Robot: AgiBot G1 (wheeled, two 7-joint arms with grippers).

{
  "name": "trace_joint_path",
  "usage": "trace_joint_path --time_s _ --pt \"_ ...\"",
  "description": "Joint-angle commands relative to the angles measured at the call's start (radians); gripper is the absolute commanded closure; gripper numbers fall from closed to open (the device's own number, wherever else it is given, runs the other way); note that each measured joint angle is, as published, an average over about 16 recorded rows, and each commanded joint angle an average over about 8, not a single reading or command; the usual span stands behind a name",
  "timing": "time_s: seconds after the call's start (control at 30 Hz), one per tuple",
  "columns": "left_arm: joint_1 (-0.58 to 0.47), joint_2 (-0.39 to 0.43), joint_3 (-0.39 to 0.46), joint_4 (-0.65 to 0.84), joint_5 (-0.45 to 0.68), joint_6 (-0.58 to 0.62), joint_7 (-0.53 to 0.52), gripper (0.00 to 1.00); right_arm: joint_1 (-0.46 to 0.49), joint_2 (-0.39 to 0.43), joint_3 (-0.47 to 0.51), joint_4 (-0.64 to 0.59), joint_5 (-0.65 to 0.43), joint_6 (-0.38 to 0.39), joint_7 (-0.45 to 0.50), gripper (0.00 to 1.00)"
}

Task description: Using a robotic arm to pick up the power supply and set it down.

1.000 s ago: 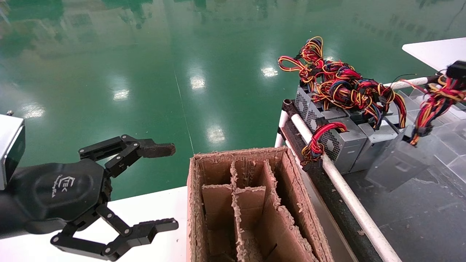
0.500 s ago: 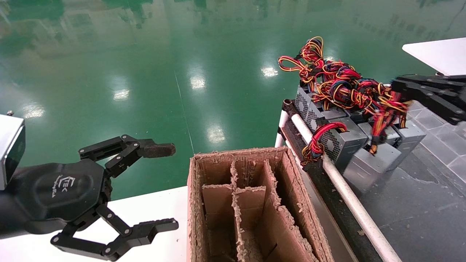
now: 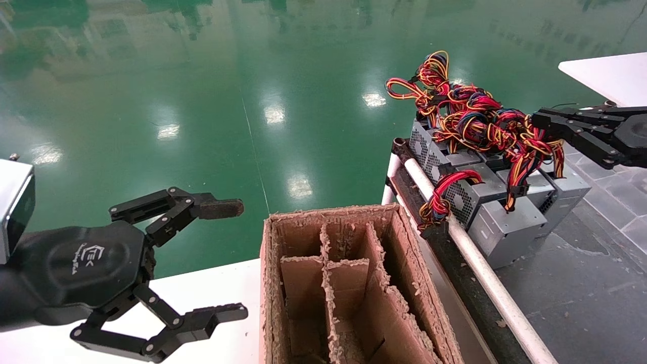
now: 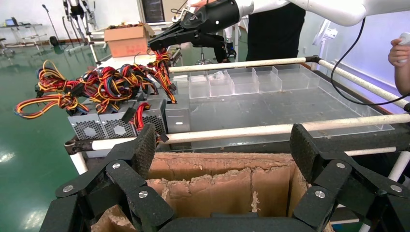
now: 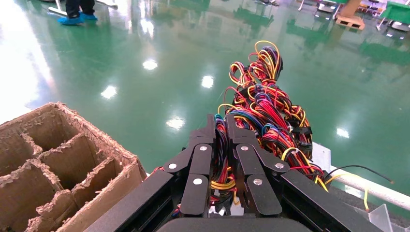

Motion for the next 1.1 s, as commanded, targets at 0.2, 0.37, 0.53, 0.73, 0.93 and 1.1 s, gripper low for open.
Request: trace_joint_path --time_s 0.2,0.37,0.53,0.73,0.93,1.1 --pt "0.000 0.000 0.000 0.000 0.000 0.000 0.000 0.00 0.017 -0.008 -0.005 -0.033 -0.009 -0.002 -0.005 0.00" --pt "0.000 0.000 0.000 0.000 0.000 0.000 0.000 0.00 0.024 -0.006 -0.007 -0.044 -0.015 -0.004 -0.008 0.00" --pt "0.000 0.000 0.000 0.000 0.000 0.000 0.000 0.00 0.026 0.002 -0.008 -0.055 -0.022 0.004 -0.010 0.00" --pt "0.000 0.000 0.000 0.000 0.000 0.000 0.000 0.00 0.020 0.007 0.009 -0.060 -0.007 0.028 -0.016 0.00" --pt "0.000 0.000 0.000 0.000 0.000 0.000 0.000 0.00 0.000 -0.004 0.059 -0.052 0.073 0.025 -0.060 0.00" --pt "0.000 0.000 0.000 0.000 0.000 0.000 0.000 0.00 -0.023 -0.011 0.085 -0.030 0.126 0.005 -0.090 0.00"
